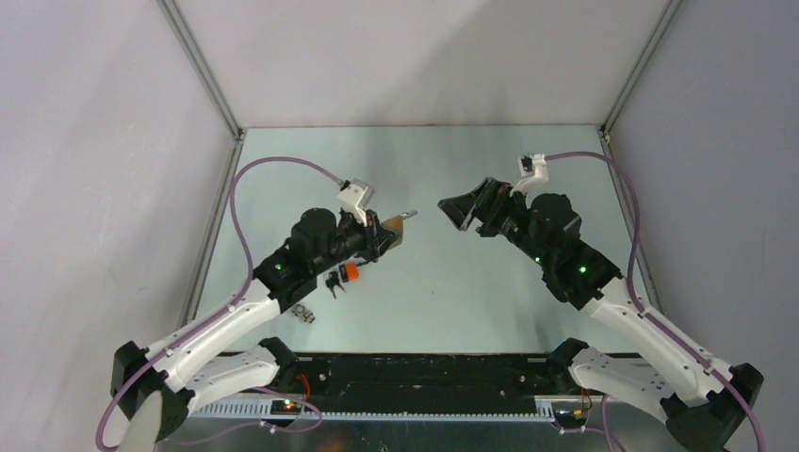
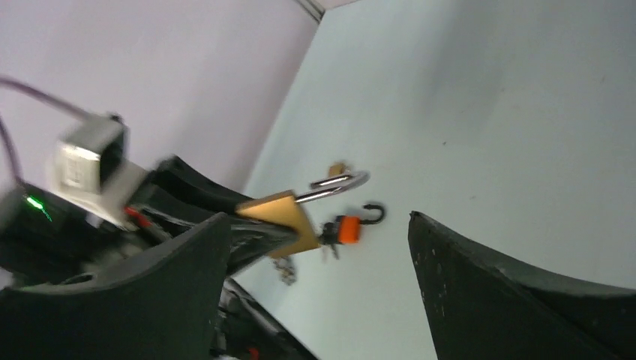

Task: Lock with the key
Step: Lock the lock.

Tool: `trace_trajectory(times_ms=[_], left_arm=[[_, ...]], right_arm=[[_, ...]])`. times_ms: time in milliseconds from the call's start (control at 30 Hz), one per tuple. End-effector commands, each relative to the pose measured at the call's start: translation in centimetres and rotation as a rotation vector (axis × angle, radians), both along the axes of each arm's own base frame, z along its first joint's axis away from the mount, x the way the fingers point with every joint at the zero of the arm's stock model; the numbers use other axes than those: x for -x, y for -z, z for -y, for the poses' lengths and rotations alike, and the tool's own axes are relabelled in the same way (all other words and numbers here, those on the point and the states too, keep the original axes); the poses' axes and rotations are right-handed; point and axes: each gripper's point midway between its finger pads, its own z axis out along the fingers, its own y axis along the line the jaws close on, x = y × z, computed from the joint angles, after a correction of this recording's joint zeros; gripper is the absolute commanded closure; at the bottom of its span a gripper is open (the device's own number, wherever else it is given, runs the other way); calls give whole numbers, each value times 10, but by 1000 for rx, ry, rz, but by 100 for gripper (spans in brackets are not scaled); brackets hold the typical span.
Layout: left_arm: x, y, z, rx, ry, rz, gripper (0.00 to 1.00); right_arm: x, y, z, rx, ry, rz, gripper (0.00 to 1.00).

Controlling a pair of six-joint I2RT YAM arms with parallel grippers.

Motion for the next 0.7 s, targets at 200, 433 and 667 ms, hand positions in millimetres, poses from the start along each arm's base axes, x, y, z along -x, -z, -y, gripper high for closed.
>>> trace_trajectory(times_ms=[200,433,667], left_arm=[[49,-112,17,101,369,182,100],[68,-136,23,192,457,112,100],[86,-152,26,249,529,74,100]], right_arm=[[31,28,-9,281,-506,344,12],[64,7,-24,249,-669,568,6],[57,-15,-32,199,-614,642,20]])
